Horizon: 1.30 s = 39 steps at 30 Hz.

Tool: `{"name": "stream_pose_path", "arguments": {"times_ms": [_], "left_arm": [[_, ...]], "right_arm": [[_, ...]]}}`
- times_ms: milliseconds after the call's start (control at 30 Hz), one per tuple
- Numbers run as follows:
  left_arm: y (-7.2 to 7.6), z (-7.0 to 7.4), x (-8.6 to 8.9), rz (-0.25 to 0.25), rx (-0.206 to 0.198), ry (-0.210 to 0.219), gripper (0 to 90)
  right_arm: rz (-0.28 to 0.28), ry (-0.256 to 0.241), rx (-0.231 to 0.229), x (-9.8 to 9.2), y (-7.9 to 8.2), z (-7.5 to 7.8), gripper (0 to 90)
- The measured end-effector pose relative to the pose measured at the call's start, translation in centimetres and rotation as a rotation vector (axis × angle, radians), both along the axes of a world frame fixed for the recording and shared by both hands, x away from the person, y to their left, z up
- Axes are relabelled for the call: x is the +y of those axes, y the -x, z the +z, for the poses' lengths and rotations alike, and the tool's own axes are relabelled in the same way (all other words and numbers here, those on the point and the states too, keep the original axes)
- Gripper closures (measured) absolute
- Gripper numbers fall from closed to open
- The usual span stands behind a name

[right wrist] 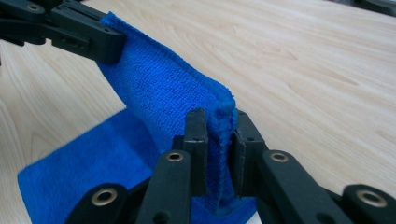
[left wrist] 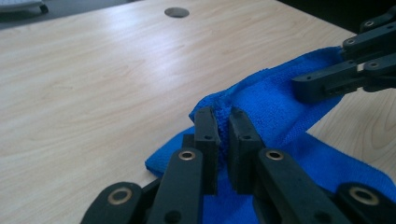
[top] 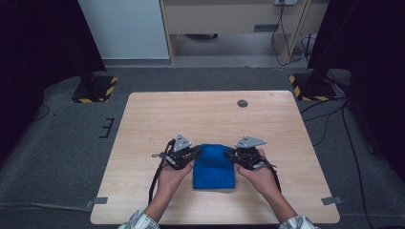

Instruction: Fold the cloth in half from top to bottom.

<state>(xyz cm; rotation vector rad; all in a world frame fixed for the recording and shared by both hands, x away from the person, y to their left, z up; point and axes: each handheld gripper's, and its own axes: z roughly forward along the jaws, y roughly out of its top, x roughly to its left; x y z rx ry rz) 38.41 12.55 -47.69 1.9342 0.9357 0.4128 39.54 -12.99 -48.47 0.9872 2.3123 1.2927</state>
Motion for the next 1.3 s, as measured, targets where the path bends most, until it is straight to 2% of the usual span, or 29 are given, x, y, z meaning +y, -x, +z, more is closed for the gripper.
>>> {"name": "stream_pose_path", "arguments": {"times_ms": [200, 367, 433, 633, 767, 833, 967, 1033, 1133, 1300], "left_arm": [[0.8, -1.4, -0.2, -0.016, 0.025, -0.015, 80.4], [1.3, -1.8, -0.2, -0.017, 0.029, -0.023, 74.9], [1.4, -2.0, -0.1, -0.017, 0.041, -0.013, 72.6], [1.7, -2.3, 0.0, -0.021, 0.047, -0.014, 71.7], [2.1, -2.0, 0.2, -0.023, 0.037, -0.004, 67.2], [2.2, -1.7, 0.3, -0.017, 0.032, 0.004, 60.5], [2.3, -0.7, 0.3, -0.013, 0.018, 0.054, 45.3], [2.3, -0.3, 0.3, -0.017, 0.011, 0.066, 41.4], [2.1, 0.2, 0.6, -0.002, 0.0, 0.098, 37.6], [1.7, 0.4, 1.5, 0.04, -0.017, 0.1, 35.9]], "right_arm": [[0.012, 0.026, 0.012, -0.1, 0.7, -0.8, 76.0], [0.018, 0.029, 0.018, -0.4, 1.1, -1.1, 73.9], [0.015, 0.03, 0.02, -0.6, 1.2, -1.2, 73.5], [0.025, 0.035, 0.026, -0.7, 1.7, -1.5, 73.4], [0.038, 0.033, 0.032, -0.6, 2.0, -1.7, 73.3], [0.047, 0.033, 0.034, -0.5, 2.2, -1.8, 73.1], [0.057, 0.033, 0.039, -0.5, 2.3, -1.8, 72.7], [0.063, 0.037, 0.039, -0.4, 2.4, -1.9, 72.5], [0.065, 0.039, 0.04, -0.5, 2.6, -2.0, 71.4], [0.081, 0.047, 0.046, -0.5, 3.5, -2.0, 68.1]]}}
